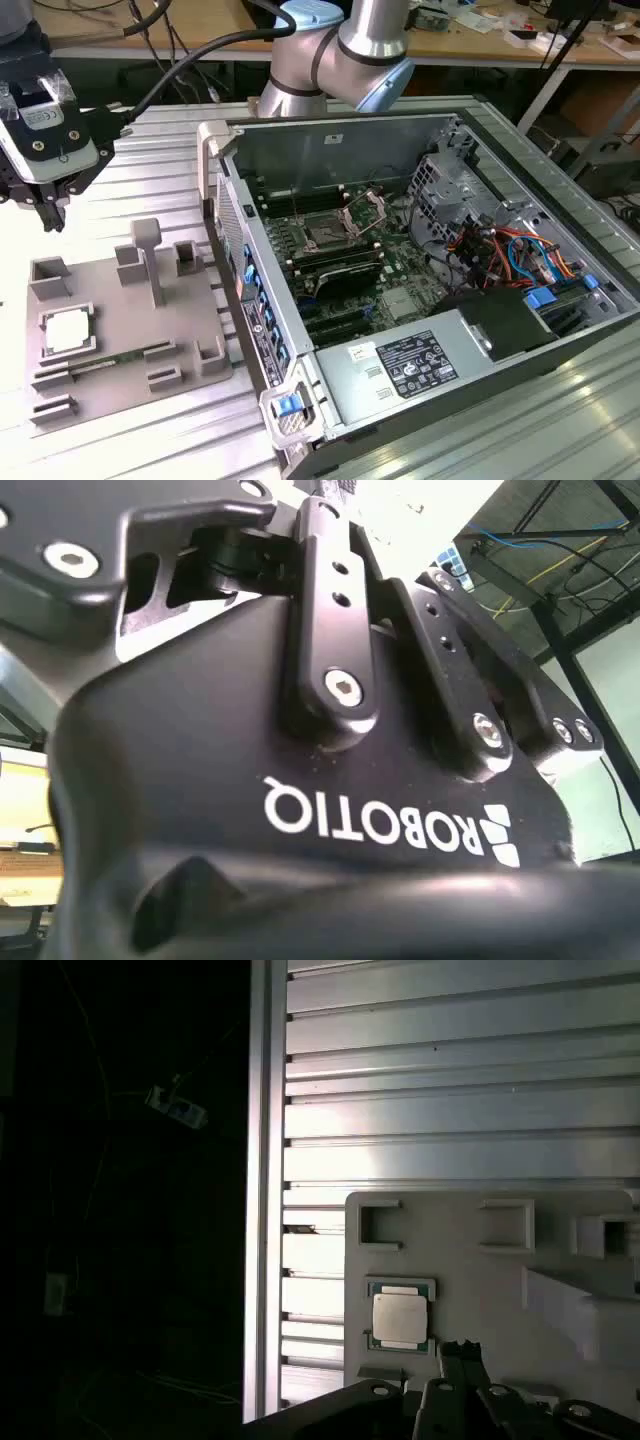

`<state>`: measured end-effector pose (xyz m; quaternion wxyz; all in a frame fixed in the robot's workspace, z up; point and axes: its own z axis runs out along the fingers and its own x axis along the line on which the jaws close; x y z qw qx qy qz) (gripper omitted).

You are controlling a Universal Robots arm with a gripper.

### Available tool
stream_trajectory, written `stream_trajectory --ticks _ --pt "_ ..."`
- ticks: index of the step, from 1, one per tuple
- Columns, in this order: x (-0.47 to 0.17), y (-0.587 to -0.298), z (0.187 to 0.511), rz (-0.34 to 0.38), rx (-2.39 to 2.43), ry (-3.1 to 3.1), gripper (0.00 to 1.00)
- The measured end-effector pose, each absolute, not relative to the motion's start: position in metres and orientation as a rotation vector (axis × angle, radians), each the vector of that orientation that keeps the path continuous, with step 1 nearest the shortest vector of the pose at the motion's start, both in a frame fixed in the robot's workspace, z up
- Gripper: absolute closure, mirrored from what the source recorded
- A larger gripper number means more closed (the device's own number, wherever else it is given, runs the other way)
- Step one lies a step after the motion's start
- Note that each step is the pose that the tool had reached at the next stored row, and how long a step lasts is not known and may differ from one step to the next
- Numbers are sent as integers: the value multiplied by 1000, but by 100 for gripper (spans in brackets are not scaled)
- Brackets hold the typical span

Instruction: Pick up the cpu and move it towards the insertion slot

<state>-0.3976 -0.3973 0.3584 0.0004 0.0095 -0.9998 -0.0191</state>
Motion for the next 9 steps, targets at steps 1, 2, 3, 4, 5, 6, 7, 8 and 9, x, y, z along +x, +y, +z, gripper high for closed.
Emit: stream_trajectory --ticks 1,2,3,4,5,6,7,8,9 --pt "-398 -398 358 -60 30 -3140 89" --pt "-399 -398 358 -60 30 -3140 89" --pt "-400 -398 358 -60 30 -3140 89" --pt "-400 -398 358 -60 30 -3140 89" --pt "-400 -398 358 -60 30 -3140 89" --pt "-400 -398 357 -60 30 -3140 89" --pt "-400 -398 357 -60 30 -3140 89" --pt "-400 -398 357 -60 30 -3140 89" --pt "-400 -398 356 -60 30 -3140 89"
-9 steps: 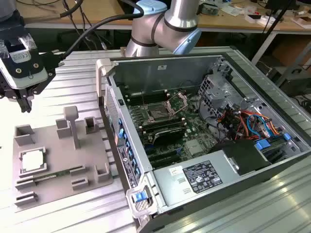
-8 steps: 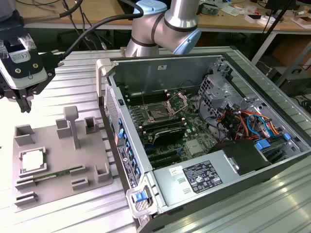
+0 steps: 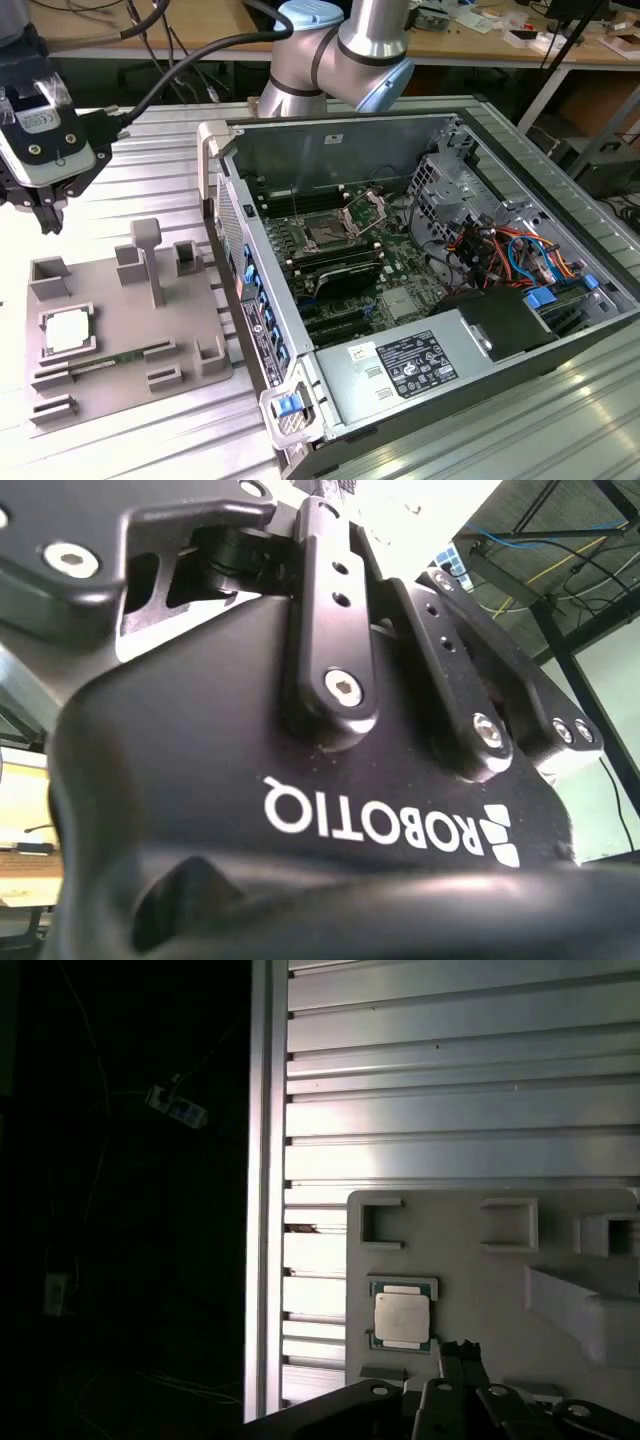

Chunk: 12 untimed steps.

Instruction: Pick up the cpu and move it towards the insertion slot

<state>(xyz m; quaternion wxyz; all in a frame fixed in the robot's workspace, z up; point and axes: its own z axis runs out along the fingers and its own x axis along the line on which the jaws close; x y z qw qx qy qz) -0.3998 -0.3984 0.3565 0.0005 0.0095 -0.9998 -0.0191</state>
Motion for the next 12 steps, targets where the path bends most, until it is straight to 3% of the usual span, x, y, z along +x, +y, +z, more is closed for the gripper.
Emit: stream_trajectory --ticks 12 --pt "-400 -399 354 -60 30 -3140 89"
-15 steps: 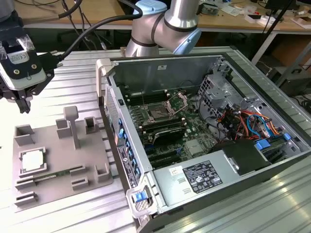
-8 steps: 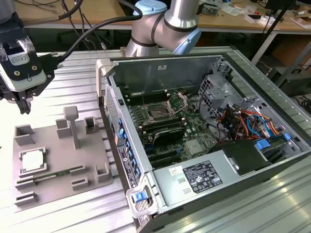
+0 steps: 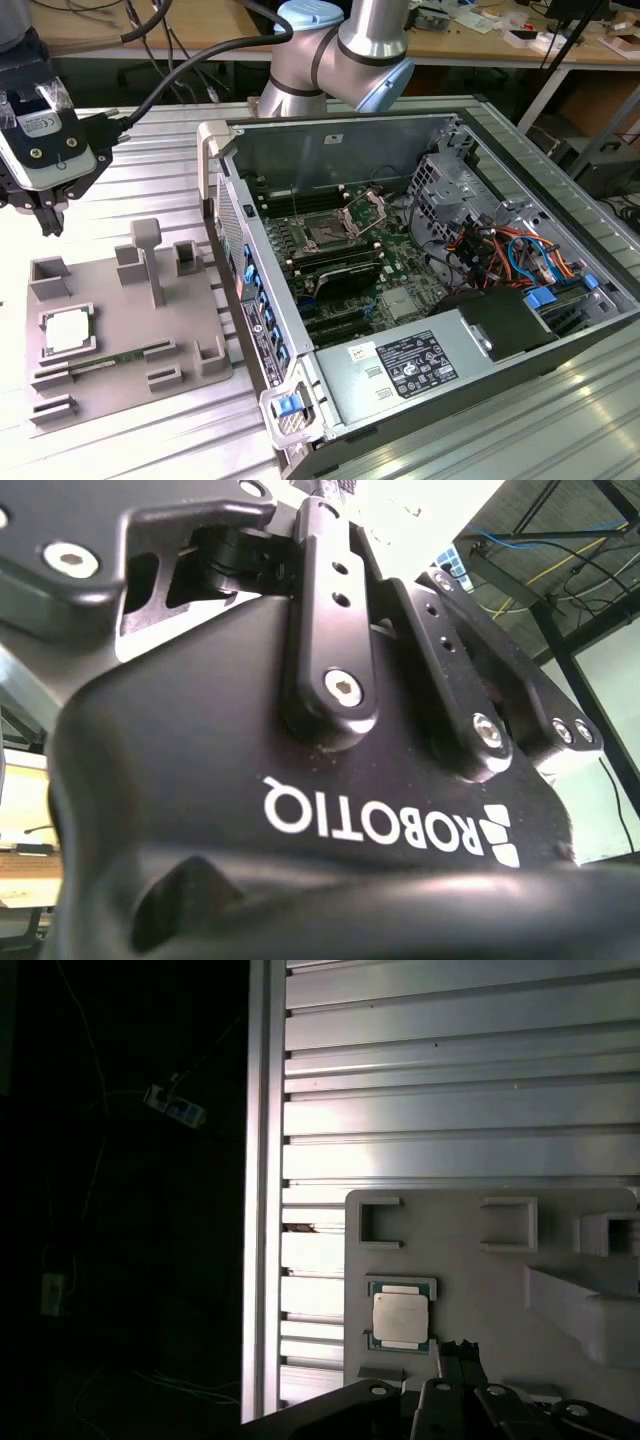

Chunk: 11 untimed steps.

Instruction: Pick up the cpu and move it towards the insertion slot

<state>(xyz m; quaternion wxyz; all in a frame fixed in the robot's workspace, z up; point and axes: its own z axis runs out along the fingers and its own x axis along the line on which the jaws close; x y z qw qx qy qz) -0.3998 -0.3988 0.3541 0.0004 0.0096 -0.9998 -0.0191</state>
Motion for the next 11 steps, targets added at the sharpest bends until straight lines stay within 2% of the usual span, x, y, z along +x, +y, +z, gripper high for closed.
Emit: stream_trajectory --ticks 11 --pt "-400 -399 352 -60 30 -3140 89"
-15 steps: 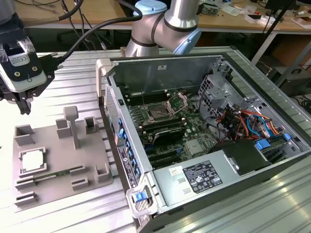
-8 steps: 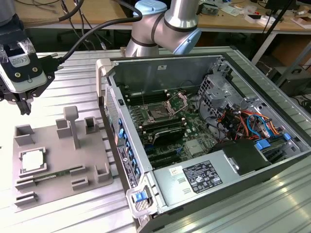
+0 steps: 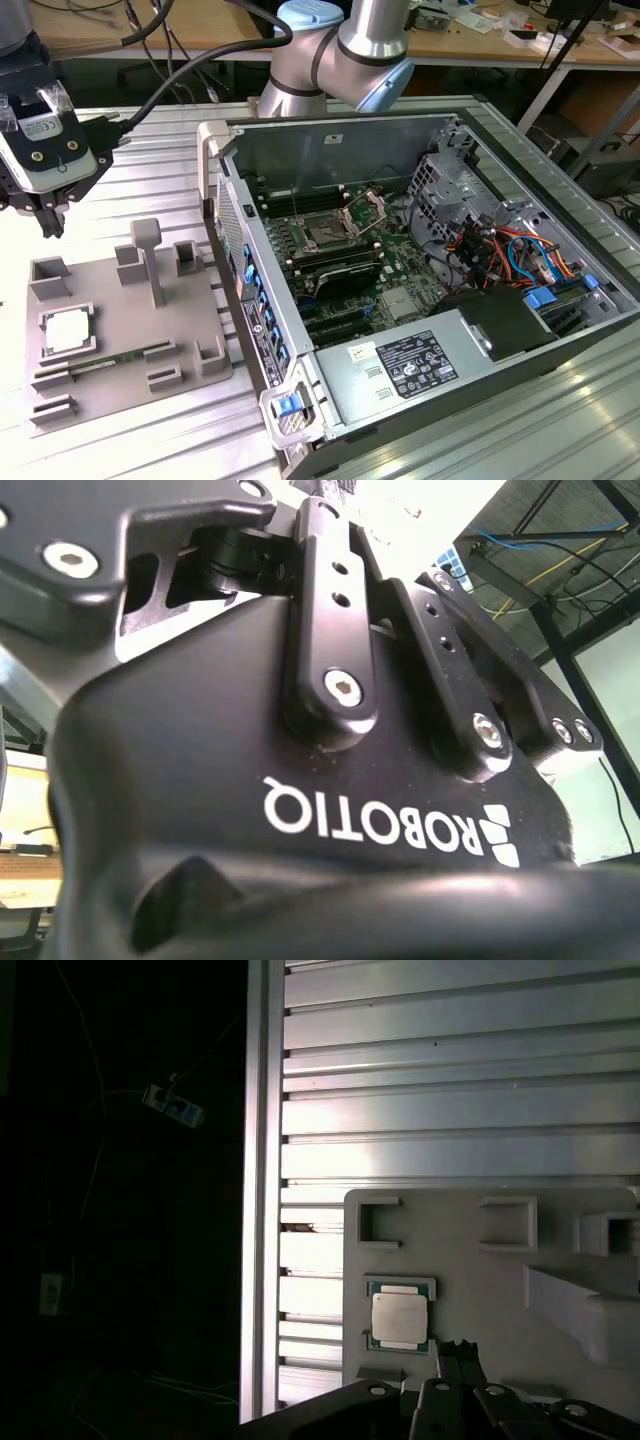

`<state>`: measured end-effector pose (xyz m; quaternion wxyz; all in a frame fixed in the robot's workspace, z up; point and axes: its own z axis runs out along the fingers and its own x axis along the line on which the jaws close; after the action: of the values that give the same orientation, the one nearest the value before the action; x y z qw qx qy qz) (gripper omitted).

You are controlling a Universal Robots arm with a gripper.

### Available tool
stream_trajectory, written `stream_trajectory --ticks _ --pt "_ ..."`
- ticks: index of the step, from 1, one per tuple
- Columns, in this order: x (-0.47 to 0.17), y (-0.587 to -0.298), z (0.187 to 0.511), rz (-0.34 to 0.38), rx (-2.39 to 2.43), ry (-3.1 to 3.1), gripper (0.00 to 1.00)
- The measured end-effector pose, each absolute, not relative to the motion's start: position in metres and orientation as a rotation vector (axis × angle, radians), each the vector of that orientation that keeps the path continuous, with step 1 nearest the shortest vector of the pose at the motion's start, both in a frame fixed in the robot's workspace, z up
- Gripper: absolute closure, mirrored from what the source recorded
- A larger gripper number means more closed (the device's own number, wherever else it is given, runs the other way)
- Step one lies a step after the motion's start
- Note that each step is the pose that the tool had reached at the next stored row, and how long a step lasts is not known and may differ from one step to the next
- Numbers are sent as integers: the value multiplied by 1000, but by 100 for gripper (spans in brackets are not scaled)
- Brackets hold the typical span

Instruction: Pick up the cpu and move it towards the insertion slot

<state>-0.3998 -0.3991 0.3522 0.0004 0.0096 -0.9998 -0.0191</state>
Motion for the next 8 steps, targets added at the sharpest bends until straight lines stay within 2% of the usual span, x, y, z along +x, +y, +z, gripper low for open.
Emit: stream_trajectory --ticks 8 --pt "-400 -399 350 -60 30 -3140 89"
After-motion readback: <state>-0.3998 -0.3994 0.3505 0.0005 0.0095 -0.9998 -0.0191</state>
